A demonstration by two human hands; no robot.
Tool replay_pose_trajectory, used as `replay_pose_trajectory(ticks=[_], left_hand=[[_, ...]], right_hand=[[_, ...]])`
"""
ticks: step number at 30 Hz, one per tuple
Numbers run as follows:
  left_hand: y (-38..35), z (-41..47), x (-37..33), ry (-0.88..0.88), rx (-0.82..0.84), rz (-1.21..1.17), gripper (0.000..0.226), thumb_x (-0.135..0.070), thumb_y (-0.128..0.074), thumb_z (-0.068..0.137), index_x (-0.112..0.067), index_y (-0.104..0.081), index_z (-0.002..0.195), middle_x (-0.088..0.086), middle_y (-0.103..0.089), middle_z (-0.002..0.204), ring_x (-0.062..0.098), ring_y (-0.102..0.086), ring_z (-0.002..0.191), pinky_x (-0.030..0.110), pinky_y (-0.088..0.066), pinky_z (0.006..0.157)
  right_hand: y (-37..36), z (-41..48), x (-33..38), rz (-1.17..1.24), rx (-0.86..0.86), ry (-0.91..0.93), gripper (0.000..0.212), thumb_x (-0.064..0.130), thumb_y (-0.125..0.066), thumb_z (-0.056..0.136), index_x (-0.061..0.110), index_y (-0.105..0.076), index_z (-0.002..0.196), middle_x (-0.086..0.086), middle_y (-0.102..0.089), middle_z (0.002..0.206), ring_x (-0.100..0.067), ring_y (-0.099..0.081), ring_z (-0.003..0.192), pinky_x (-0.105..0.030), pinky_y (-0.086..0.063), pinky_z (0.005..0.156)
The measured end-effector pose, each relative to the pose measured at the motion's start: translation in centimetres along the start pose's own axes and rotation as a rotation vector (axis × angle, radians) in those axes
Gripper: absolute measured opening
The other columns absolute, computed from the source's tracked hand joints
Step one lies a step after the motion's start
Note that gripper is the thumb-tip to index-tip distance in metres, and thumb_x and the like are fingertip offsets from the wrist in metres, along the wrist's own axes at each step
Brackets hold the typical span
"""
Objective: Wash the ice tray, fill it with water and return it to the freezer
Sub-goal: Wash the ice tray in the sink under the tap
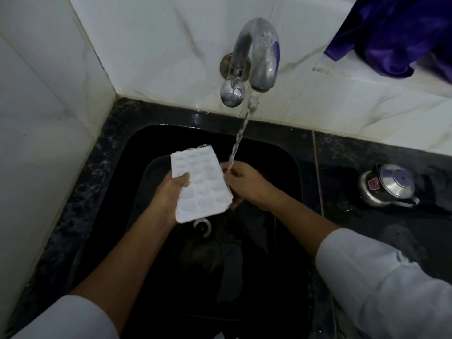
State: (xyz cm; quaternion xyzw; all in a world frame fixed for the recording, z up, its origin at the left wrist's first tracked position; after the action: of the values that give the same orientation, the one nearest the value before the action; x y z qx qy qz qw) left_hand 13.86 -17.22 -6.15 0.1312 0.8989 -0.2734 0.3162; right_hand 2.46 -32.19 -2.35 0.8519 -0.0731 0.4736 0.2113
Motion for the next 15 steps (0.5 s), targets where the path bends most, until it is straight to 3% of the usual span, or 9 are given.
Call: replay_pose_trajectory(ticks=[2, 5, 9, 11, 13, 15], left_hand=[[-0.3, -0.5, 0.1, 0.015, 0.043, 0.029, 0.044, -0.009, -0.053, 0.105, -0.014, -0.055, 0.148, 0.021, -0.069, 0.134, 0.038, -0.073, 0.106, 0.05, -0.064, 0.079], [-1.2, -1.2, 1.0, 0.036, 0.126, 0.064, 0.042, -0.009, -0.055, 0.104, -0.017, -0.057, 0.145, 0.019, -0.071, 0.132, 0.039, -0.072, 0.111, 0.053, -0.064, 0.081], [0.4, -0.7, 0.8, 0.002, 0.09, 0.046, 0.048, -0.014, -0.065, 0.098, -0.014, -0.057, 0.146, 0.023, -0.068, 0.136, 0.043, -0.071, 0.114, 0.053, -0.064, 0.078], [1.1, -0.9, 0.5, 0.017, 0.095, 0.048, 0.047, -0.014, -0.063, 0.1, -0.018, -0.056, 0.147, 0.02, -0.069, 0.136, 0.043, -0.07, 0.118, 0.057, -0.062, 0.086], [0.9, -1.4, 0.5, 0.035, 0.149, 0.082, 0.046, -0.012, -0.057, 0.103, -0.021, -0.056, 0.147, 0.018, -0.069, 0.136, 0.044, -0.068, 0.121, 0.06, -0.058, 0.094], [0.2, -2.0, 0.6, 0.05, 0.22, 0.109, 0.049, -0.012, -0.065, 0.097, -0.021, -0.057, 0.145, 0.017, -0.071, 0.134, 0.044, -0.068, 0.121, 0.061, -0.058, 0.095]], right_hand=[[0.6, 0.7, -0.1, -0.026, -0.053, -0.011, 0.015, 0.016, -0.053, 0.105, 0.012, -0.066, 0.099, -0.013, -0.069, 0.081, -0.025, -0.07, 0.066, -0.031, -0.055, 0.048], [2.3, 2.4, -0.2, -0.026, -0.206, -0.089, 0.022, 0.015, -0.051, 0.105, 0.006, -0.061, 0.088, -0.008, -0.061, 0.074, -0.023, -0.064, 0.062, -0.029, -0.052, 0.045], [-0.3, 1.6, -0.4, -0.058, -0.071, -0.04, 0.023, 0.017, -0.047, 0.108, 0.004, -0.063, 0.097, -0.014, -0.07, 0.093, -0.022, -0.068, 0.08, -0.031, -0.055, 0.061], [-0.9, 1.2, -0.6, -0.034, -0.005, -0.045, 0.021, 0.021, -0.045, 0.109, 0.008, -0.062, 0.108, -0.013, -0.07, 0.095, -0.028, -0.072, 0.08, -0.035, -0.057, 0.057], [0.0, 2.4, -0.8, -0.027, -0.106, -0.095, 0.022, 0.022, -0.046, 0.109, 0.009, -0.062, 0.1, -0.012, -0.067, 0.083, -0.031, -0.069, 0.071, -0.039, -0.059, 0.053], [1.1, 3.9, -1.1, -0.011, -0.276, -0.136, 0.028, 0.022, -0.046, 0.107, 0.013, -0.058, 0.083, -0.008, -0.062, 0.078, -0.028, -0.064, 0.074, -0.04, -0.059, 0.062]])
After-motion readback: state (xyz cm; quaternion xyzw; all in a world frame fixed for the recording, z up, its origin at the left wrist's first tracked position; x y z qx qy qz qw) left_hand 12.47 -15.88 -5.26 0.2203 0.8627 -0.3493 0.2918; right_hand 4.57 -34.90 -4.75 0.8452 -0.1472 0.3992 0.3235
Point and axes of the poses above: each hand's wrist, its own z-axis towards the middle knuckle, its own y-axis out of the back of the hand, x = y × z, the point moved 2 cm from there along z, towards the middle knuckle
